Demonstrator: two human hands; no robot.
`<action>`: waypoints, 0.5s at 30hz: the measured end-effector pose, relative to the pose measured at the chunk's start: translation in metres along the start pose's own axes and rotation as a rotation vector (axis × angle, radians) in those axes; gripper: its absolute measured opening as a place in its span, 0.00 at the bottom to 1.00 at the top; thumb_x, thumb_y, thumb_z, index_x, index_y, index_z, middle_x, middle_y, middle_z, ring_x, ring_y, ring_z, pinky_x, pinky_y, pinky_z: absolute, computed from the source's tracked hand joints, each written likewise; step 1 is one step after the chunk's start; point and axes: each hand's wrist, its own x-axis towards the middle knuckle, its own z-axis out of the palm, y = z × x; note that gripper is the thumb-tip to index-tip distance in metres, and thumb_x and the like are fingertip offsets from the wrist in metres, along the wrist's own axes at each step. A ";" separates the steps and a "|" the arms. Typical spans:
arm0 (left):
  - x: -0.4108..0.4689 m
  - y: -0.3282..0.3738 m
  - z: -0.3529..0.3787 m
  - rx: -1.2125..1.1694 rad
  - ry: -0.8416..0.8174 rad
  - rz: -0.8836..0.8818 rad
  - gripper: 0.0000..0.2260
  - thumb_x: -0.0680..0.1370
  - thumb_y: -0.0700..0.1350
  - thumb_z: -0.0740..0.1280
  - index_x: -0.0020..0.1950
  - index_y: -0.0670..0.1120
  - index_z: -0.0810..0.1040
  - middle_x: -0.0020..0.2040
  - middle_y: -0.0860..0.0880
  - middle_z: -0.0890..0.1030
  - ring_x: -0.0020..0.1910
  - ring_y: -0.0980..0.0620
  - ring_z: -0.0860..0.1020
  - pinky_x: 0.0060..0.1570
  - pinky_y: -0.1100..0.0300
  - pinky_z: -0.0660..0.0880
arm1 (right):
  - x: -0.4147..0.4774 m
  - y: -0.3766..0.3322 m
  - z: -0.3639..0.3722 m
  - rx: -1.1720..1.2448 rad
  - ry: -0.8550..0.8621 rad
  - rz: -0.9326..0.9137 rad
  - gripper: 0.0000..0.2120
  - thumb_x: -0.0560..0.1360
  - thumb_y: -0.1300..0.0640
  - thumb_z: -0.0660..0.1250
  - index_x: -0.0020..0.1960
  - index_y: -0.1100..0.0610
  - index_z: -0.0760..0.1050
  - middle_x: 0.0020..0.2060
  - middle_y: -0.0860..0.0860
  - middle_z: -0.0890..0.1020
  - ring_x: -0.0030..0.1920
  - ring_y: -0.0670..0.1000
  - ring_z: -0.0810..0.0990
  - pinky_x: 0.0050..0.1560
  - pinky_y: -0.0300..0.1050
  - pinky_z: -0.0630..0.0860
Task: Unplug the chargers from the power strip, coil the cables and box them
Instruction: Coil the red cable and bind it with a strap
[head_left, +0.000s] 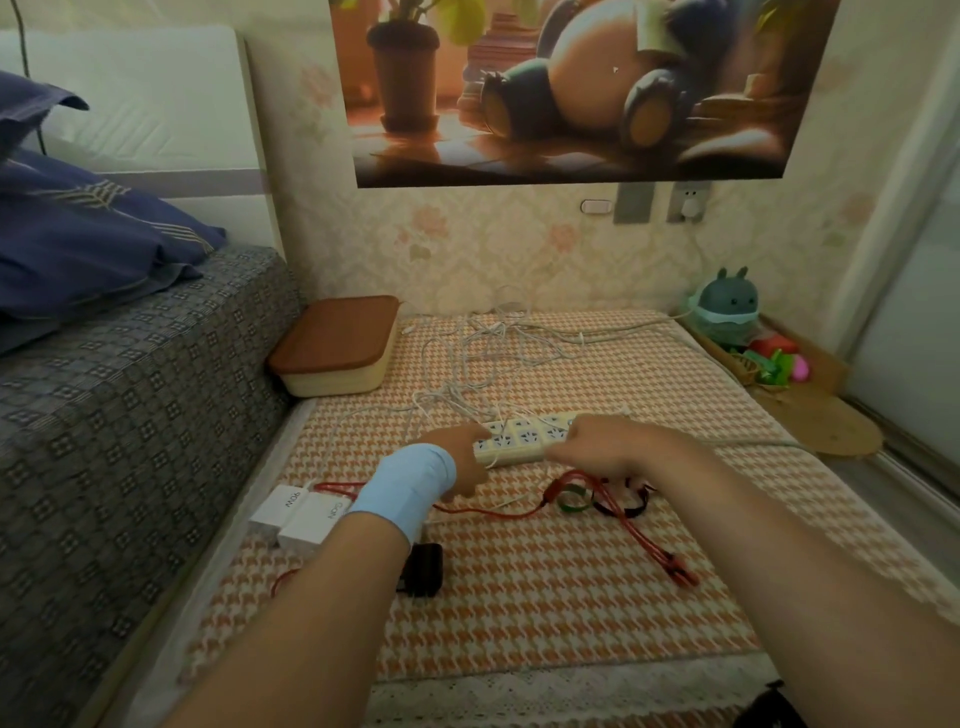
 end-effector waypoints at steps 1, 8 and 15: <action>0.004 0.001 0.005 0.036 -0.027 -0.007 0.22 0.81 0.44 0.62 0.75 0.53 0.65 0.65 0.44 0.76 0.45 0.45 0.80 0.49 0.54 0.81 | 0.005 -0.001 0.003 0.030 0.060 -0.031 0.24 0.79 0.34 0.61 0.54 0.56 0.77 0.48 0.55 0.80 0.45 0.55 0.83 0.45 0.45 0.74; 0.027 0.008 0.009 -0.173 0.214 0.118 0.06 0.78 0.44 0.63 0.54 0.47 0.74 0.49 0.43 0.81 0.38 0.47 0.76 0.39 0.53 0.76 | 0.038 -0.011 0.004 0.243 0.189 -0.236 0.17 0.82 0.43 0.62 0.42 0.47 0.85 0.42 0.59 0.83 0.46 0.60 0.82 0.48 0.50 0.77; 0.036 0.012 -0.006 -0.481 0.063 0.193 0.13 0.77 0.48 0.69 0.60 0.46 0.77 0.42 0.51 0.82 0.25 0.53 0.73 0.26 0.64 0.71 | 0.062 -0.030 -0.015 0.809 0.389 -0.362 0.16 0.84 0.54 0.62 0.49 0.62 0.83 0.26 0.48 0.79 0.27 0.49 0.75 0.31 0.42 0.73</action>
